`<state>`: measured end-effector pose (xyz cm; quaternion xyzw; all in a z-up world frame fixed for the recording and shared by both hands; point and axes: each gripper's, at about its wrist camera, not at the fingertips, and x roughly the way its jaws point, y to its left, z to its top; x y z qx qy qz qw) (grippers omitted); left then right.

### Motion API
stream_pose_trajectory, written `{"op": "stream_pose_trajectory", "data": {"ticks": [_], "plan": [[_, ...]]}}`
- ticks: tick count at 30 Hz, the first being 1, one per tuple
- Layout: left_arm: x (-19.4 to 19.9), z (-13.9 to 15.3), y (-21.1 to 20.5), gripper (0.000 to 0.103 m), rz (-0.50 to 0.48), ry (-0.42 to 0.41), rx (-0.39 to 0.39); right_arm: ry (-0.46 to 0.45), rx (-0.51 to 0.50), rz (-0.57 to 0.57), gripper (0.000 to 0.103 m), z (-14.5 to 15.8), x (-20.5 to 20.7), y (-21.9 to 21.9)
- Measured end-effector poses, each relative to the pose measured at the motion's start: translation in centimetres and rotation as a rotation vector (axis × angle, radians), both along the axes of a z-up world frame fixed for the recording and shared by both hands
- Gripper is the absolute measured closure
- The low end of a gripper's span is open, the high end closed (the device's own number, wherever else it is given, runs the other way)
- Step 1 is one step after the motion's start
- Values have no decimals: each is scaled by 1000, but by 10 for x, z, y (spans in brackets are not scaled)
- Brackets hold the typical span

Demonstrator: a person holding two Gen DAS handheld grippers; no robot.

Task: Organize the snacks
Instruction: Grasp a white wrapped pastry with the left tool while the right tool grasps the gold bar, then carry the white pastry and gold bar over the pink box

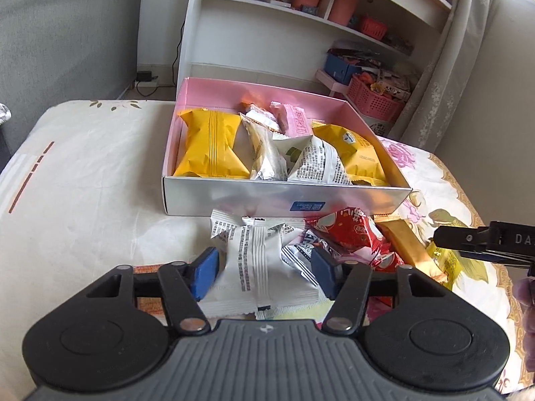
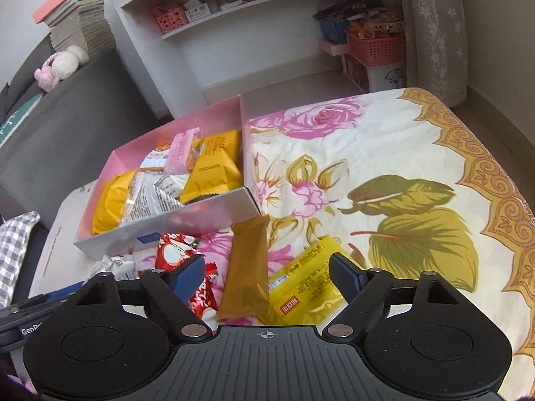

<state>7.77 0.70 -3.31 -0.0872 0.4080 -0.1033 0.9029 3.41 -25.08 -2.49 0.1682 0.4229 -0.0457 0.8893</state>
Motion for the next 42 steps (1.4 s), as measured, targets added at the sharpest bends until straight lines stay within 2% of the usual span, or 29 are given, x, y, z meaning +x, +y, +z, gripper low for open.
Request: {"op": "stream_pose_trajectory", "data": {"ticks": [2, 4, 8, 14, 19, 30, 31, 32, 35, 36, 37, 42], "plan": [[3, -1, 0, 57, 7, 17, -10, -2, 13, 16, 46, -3, 6, 4], [6, -1, 0, 60, 10, 31, -12, 4, 11, 30, 53, -6, 12, 8], [12, -2, 1, 59, 10, 60, -8, 16, 0, 45, 61, -13, 22, 14], [16, -4, 2, 59, 10, 81, -18, 45, -10, 46, 63, -24, 30, 18], [15, -7, -2, 56, -13, 79, 9, 65, -31, 54, 63, -30, 32, 22], [14, -12, -4, 53, -27, 103, 11, 68, -143, 109, 64, -34, 32, 36], [14, -12, -4, 52, -28, 104, 12, 70, -156, 112, 67, -34, 32, 37], [13, -12, -4, 53, -30, 105, 11, 72, -166, 113, 72, -34, 32, 38], [12, -11, -5, 57, -38, 109, 3, 76, -157, 106, 77, -34, 32, 36], [11, -10, -5, 59, -39, 108, 4, 77, -153, 103, 78, -34, 32, 36], [10, -9, -5, 67, -39, 106, 8, 77, -151, 102, 78, -34, 32, 35], [9, -7, -4, 71, -29, 115, 7, 77, -140, 92, 80, -32, 32, 34]]}}
